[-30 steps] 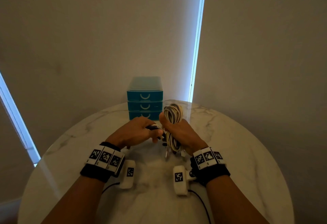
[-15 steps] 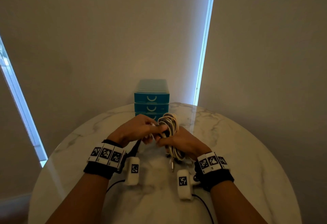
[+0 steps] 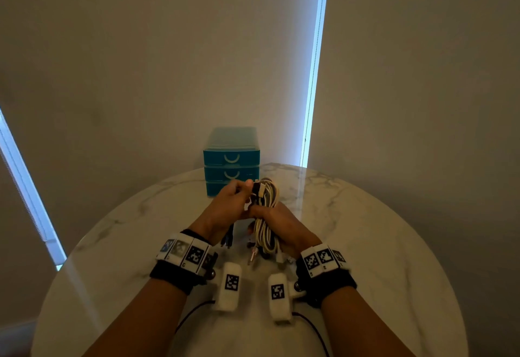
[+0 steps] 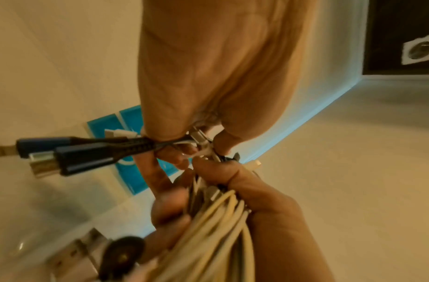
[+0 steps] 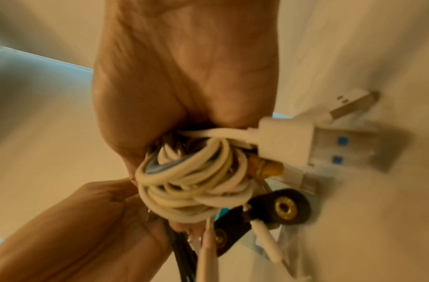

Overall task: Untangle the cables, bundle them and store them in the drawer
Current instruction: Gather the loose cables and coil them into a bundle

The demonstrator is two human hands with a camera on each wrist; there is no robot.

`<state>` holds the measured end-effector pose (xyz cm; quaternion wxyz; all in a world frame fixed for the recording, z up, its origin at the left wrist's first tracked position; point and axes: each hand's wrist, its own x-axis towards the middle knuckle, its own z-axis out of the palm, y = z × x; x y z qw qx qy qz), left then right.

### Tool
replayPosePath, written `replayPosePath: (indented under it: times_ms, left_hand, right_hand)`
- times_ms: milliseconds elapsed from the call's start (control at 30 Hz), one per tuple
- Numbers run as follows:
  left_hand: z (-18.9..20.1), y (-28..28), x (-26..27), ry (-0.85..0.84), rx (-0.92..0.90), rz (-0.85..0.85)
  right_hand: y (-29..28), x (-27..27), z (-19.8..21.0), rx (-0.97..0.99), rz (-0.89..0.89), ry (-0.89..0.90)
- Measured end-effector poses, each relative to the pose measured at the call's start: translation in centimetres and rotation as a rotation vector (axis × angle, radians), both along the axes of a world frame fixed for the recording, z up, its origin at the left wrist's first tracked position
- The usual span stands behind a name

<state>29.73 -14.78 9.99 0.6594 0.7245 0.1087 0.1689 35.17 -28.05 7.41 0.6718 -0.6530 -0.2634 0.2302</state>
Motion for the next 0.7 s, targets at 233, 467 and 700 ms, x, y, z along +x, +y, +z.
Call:
replayPosePath:
  times_ms: [233,467,700]
  left_hand:
    - [1.7,-1.2,1.4,0.107,-0.054,-0.076]
    - [4.1,-1.4,2.0,0.221,-0.25,-0.258]
    - [4.8,-1.3,3.1,0.222,0.108,-0.159]
  right_hand:
    - [-0.8,1.1,0.0,-0.026,0.008,-0.079]
    - [-1.6,2.4,-0.7,0.014,0.089,-0.04]
    - [-0.3,2.4,-0.9,0.115,0.158,0.291]
